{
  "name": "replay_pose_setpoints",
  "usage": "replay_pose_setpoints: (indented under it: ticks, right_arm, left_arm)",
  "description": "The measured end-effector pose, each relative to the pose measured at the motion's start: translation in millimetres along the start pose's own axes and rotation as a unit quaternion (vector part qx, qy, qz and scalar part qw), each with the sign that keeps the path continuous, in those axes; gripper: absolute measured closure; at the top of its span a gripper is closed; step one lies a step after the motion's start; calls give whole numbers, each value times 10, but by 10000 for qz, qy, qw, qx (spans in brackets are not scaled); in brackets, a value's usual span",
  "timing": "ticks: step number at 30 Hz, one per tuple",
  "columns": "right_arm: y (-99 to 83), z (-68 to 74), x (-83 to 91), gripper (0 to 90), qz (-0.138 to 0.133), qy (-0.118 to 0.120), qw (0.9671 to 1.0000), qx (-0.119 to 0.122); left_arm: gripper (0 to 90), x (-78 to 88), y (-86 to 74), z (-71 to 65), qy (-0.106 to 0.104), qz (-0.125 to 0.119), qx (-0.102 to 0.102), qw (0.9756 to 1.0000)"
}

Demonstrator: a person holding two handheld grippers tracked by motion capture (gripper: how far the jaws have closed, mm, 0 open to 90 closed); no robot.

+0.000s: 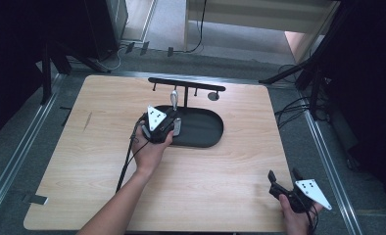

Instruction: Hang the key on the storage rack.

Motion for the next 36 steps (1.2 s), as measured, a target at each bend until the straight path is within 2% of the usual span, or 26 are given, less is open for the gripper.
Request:
replay_pose_setpoints:
  ticks: [14,22,23,24,25,27,28,30,31,32,33,34,35,36]
  right_arm:
    - [-1,0,-2,139,6,0,10000,14]
    - [-1,1,-1,139,3,6,10000,15]
    - [-1,2,-2,138,3,8,10000,21]
    - [-1,2,-2,138,3,8,10000,21]
    - [0,3,-4,138,0,7,10000,23]
    - [-1,3,-5,138,2,-2,10000,22]
    - [-1,3,-5,138,3,-5,10000,26]
    - [0,1,-5,138,1,-10,10000,36]
    - [0,2,-6,139,0,-10,10000,37]
    - [0,2,-6,139,0,-10,10000,37]
    - [0,2,-7,139,-1,-11,10000,46]
    - [0,2,-7,139,-1,-11,10000,46]
    - [0,2,-7,138,2,-13,10000,51]
    - [0,2,-7,138,2,-13,10000,51]
  left_arm:
    - [712,54,-3,17,-65,-5,81,9999]
    - [676,220,-4,56,-147,-146,212,9996]
    - [627,247,-2,74,-136,-178,181,9996]
    - [627,270,-3,91,-110,-191,154,9996]
    - [599,312,-12,100,-205,-187,181,9995]
    - [527,331,-15,104,-237,-194,166,9994]
    - [481,374,-17,120,-221,-176,37,9996]
    - [367,399,-14,124,-237,-158,42,9996]
    - [301,429,-11,130,-260,-118,109,9995]
    - [301,461,-6,142,-255,-80,177,9995]
    - [217,493,-2,154,-222,-45,197,9995]
    - [217,526,1,171,-152,-4,165,9997]
    - [162,561,4,190,-56,35,92,9999]
    - [162,599,5,207,35,80,26,10000]
Point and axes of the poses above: each handheld gripper's, and its own axes: x roughly backward along the jaws, y roughly out of its top, z roughly to its left, the point moved 10 cm from there along -x, roughly forward along the jaws, and after that the axes turned 12 degrees about -x, right-handed, at the moved point
